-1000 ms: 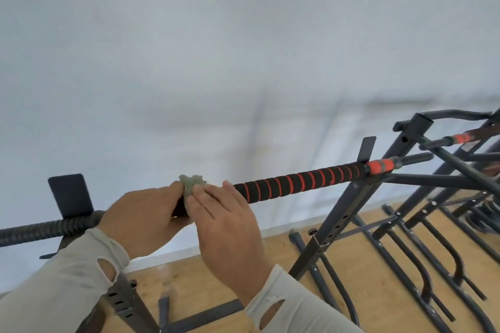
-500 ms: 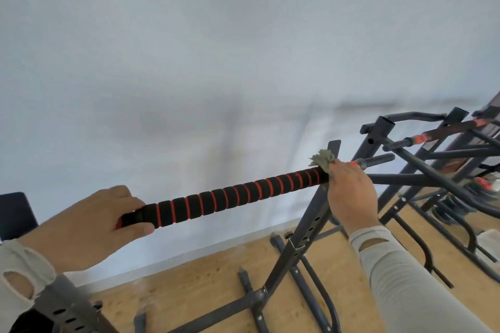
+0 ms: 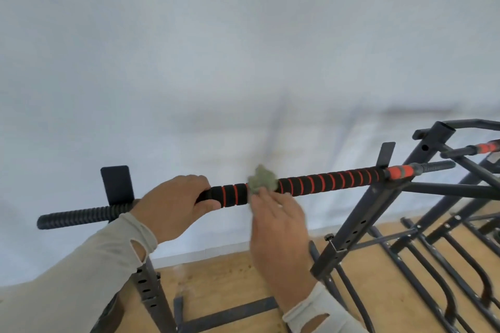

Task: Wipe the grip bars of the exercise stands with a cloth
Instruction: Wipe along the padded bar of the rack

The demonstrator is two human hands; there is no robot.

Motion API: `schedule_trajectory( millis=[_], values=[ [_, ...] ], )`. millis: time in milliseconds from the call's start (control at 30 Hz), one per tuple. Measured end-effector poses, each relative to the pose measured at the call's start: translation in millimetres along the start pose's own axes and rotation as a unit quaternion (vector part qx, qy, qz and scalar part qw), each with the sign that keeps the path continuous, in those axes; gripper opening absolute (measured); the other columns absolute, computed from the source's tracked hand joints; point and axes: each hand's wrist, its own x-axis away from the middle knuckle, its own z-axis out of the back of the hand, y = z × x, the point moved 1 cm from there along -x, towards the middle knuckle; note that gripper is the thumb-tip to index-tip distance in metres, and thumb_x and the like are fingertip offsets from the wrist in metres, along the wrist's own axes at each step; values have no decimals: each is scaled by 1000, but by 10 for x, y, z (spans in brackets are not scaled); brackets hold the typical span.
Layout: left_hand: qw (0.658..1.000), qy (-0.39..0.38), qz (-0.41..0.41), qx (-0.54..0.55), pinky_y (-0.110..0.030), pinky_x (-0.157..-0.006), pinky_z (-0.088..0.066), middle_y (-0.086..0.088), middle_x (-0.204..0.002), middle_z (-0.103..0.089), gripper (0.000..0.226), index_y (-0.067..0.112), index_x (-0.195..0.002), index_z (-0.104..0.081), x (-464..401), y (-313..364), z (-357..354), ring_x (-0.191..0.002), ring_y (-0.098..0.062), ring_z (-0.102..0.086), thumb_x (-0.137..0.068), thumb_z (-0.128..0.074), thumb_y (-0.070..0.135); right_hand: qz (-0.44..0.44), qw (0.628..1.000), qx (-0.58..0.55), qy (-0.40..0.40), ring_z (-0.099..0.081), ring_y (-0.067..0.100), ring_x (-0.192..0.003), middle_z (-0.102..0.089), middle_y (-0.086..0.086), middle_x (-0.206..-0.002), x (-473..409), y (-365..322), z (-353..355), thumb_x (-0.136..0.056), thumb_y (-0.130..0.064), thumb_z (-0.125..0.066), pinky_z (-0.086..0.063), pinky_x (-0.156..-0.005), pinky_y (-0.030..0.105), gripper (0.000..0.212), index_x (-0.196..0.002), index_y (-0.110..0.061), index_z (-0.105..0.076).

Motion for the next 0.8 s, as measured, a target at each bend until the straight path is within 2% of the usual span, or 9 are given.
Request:
schedule_trajectory(
  millis=[133, 233, 300, 367, 433, 567, 633, 700, 800],
  values=[
    [998, 33, -4, -56, -29, -70, -38, 12, -92, -56, 27, 29, -95, -48, 90, 41, -13, -84, -14, -53, -100, -43, 55, 65, 996, -64, 0, -64, 21, -113, -75, -1, -120, -36, -498, -109, -90, -14, -64, -50, -101, 37, 30, -118, -15, -76],
    [994, 45, -22, -100, -34, -95, -43, 7, -131, -57, 40, 27, -138, -43, 304, 54, 37, -115, -20, -54, -102, -47, 44, 67, 993, -92, -23, -65, 22, -106, -76, -3, -113, -95, -397, 35, -91, -12, -68, -56, -90, 41, 26, -114, -16, -77],
    [994, 86, -19, -71, -37, -106, -43, 9, -146, -50, 53, 25, -150, -36, 534, 50, 120, -128, -20, -51, -101, -50, 40, -8, 986, -158, -62, -62, 14, -100, -73, -8, -106, -162, -289, 233, -96, -15, -67, -56, -84, 33, 21, -114, -21, -76],
    [988, 147, -19, -44, -35, -100, -51, 11, -139, -57, 48, 26, -143, -48, 798, 71, 211, -119, -17, -59, -98, -58, 38, -68, 965, -223, -117, -58, 6, -84, -66, -15, -94, -236, -221, 378, -102, -23, -59, -50, -70, 22, 18, -107, -33, -73],
    [981, 191, 2, -35, -31, -86, -58, 13, -121, -67, 37, 27, -129, -60, 1033, 70, 253, -100, -12, -67, -93, -63, 37, -91, 943, -281, -153, -55, 11, -62, -65, -4, -77, -302, -199, 434, -103, -26, -55, -45, -55, 26, 23, -89, -39, -68],
    [966, 233, 112, 6, -10, -76, -48, 21, -105, -65, 31, 33, -123, -63, 1438, 101, 302, -82, 1, -57, -97, -49, 43, -71, 918, -346, -180, -52, 13, -58, -64, -2, -74, -341, -220, 542, -102, -26, -54, -41, -53, 21, 24, -85, -33, -70],
    [948, 266, 176, 13, -4, -71, -39, 25, -104, -61, 26, 34, -123, -63, 1618, 130, 379, -78, 8, -52, -99, -55, 39, -64, 903, -375, -198, -56, 19, -62, -65, -2, -74, -341, -213, 595, -102, -24, -54, -45, -55, 25, 23, -86, -26, -70],
    [935, 277, 222, 21, -12, -73, -46, 25, -107, -55, 29, 34, -125, -61, 1756, 144, 459, -85, 13, -53, -96, -58, 37, -61, 886, -409, -210, -60, 19, -69, -66, -5, -74, -356, -210, 642, -102, -24, -54, -47, -57, 21, 22, -89, -29, -71],
    [921, 280, 271, 9, -25, -80, -52, 17, -115, -55, 34, 30, -128, -58, 1875, 152, 539, -92, -1, -56, -95, -61, 36, -55, 874, -429, -221, -63, 11, -76, -69, -11, -78, -357, -206, 639, -103, -25, -55, -49, -60, 13, 21, -99, -38, -71]
  ],
)
